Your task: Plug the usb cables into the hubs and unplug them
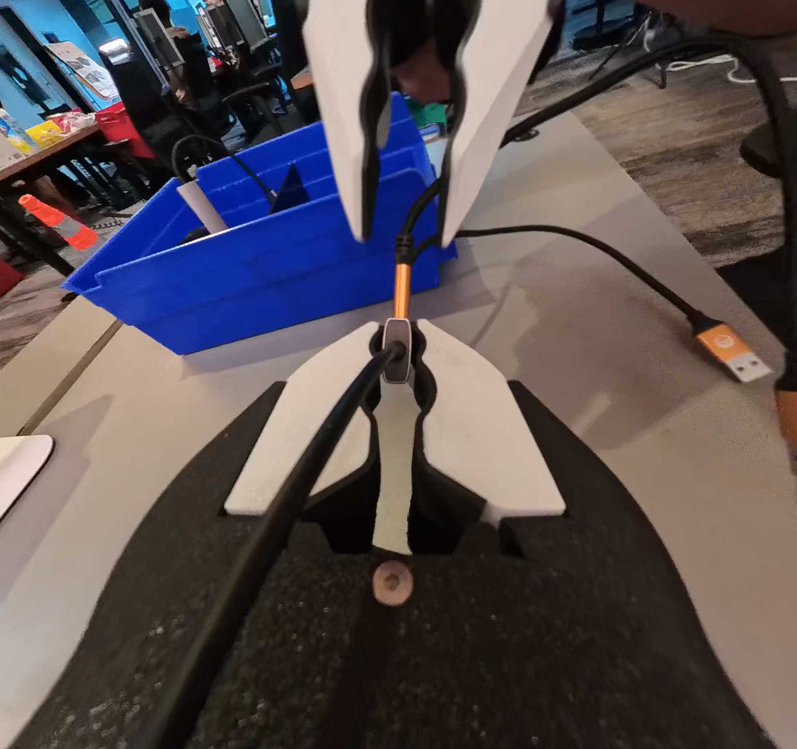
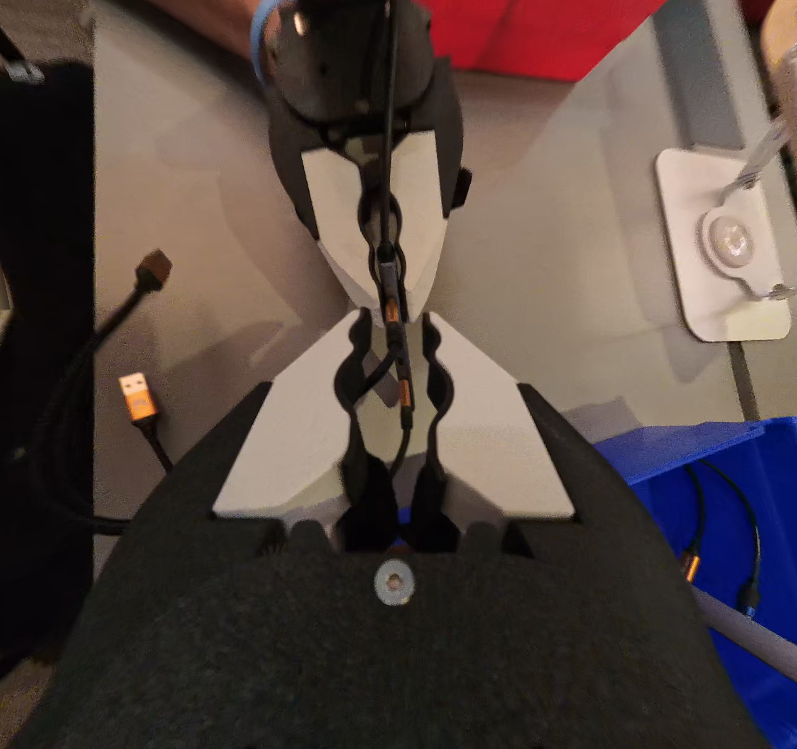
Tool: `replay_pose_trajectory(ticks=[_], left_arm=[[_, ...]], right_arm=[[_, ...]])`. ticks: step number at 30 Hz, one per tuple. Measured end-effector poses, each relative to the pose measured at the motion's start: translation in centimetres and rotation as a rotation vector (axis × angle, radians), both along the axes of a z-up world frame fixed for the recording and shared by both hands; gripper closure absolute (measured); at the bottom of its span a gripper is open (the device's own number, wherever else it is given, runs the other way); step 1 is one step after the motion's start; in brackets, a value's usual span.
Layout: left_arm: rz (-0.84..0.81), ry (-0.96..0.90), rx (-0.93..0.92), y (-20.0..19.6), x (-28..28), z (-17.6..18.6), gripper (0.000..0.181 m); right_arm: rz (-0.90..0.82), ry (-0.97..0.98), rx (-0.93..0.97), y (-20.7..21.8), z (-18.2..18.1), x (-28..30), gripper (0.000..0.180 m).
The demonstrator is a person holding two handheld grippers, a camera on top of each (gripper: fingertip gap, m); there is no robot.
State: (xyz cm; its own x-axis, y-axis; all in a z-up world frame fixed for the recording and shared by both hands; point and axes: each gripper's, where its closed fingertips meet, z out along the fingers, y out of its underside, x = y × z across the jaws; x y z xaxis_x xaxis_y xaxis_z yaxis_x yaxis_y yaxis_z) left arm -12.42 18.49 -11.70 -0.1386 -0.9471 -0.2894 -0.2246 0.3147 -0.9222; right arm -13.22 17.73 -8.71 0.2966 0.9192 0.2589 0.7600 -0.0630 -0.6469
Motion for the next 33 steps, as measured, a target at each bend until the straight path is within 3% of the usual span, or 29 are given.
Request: replay_pose_trajectory(ticks=[3, 17, 23, 25, 28, 33], left_arm=[[-0.001, 0.02, 0.02, -0.1, 0.0, -0.2, 0.17], [0.037, 0.037, 0.069, -0.1, -0.2, -0.4, 0.172], [0.016, -0.007, 0.047, -0.3, -0.1, 0.7, 0.17], [0.043, 0.01, 0.025, 0.4, -0.2, 0.6, 0.17], [0.099, -0.064, -0.15, 2.2, -0.6, 2.1, 0.171], [0.057, -0.341, -0.493, 3.9, -2.5, 7.3, 0.171]], right_arm=[[0.046, -0.095, 0.015, 0.1, -1.5, -0.1, 0.174], [0.07, -0.027, -0.004, 0.6, -2.4, -1.0, 0.176], [0.035, -0.027, 0.037, 0.2, -0.5, -0.2, 0.171], [-0.058, 0.082, 0.121, 1.3, 2.5, 1.1, 0.167], [-0.23, 0.456, 0.131, 1.9, 7.6, 3.6, 0.162], [-0.53, 0.758, 0.163, 2.2, 7.0, 8.9, 0.154]])
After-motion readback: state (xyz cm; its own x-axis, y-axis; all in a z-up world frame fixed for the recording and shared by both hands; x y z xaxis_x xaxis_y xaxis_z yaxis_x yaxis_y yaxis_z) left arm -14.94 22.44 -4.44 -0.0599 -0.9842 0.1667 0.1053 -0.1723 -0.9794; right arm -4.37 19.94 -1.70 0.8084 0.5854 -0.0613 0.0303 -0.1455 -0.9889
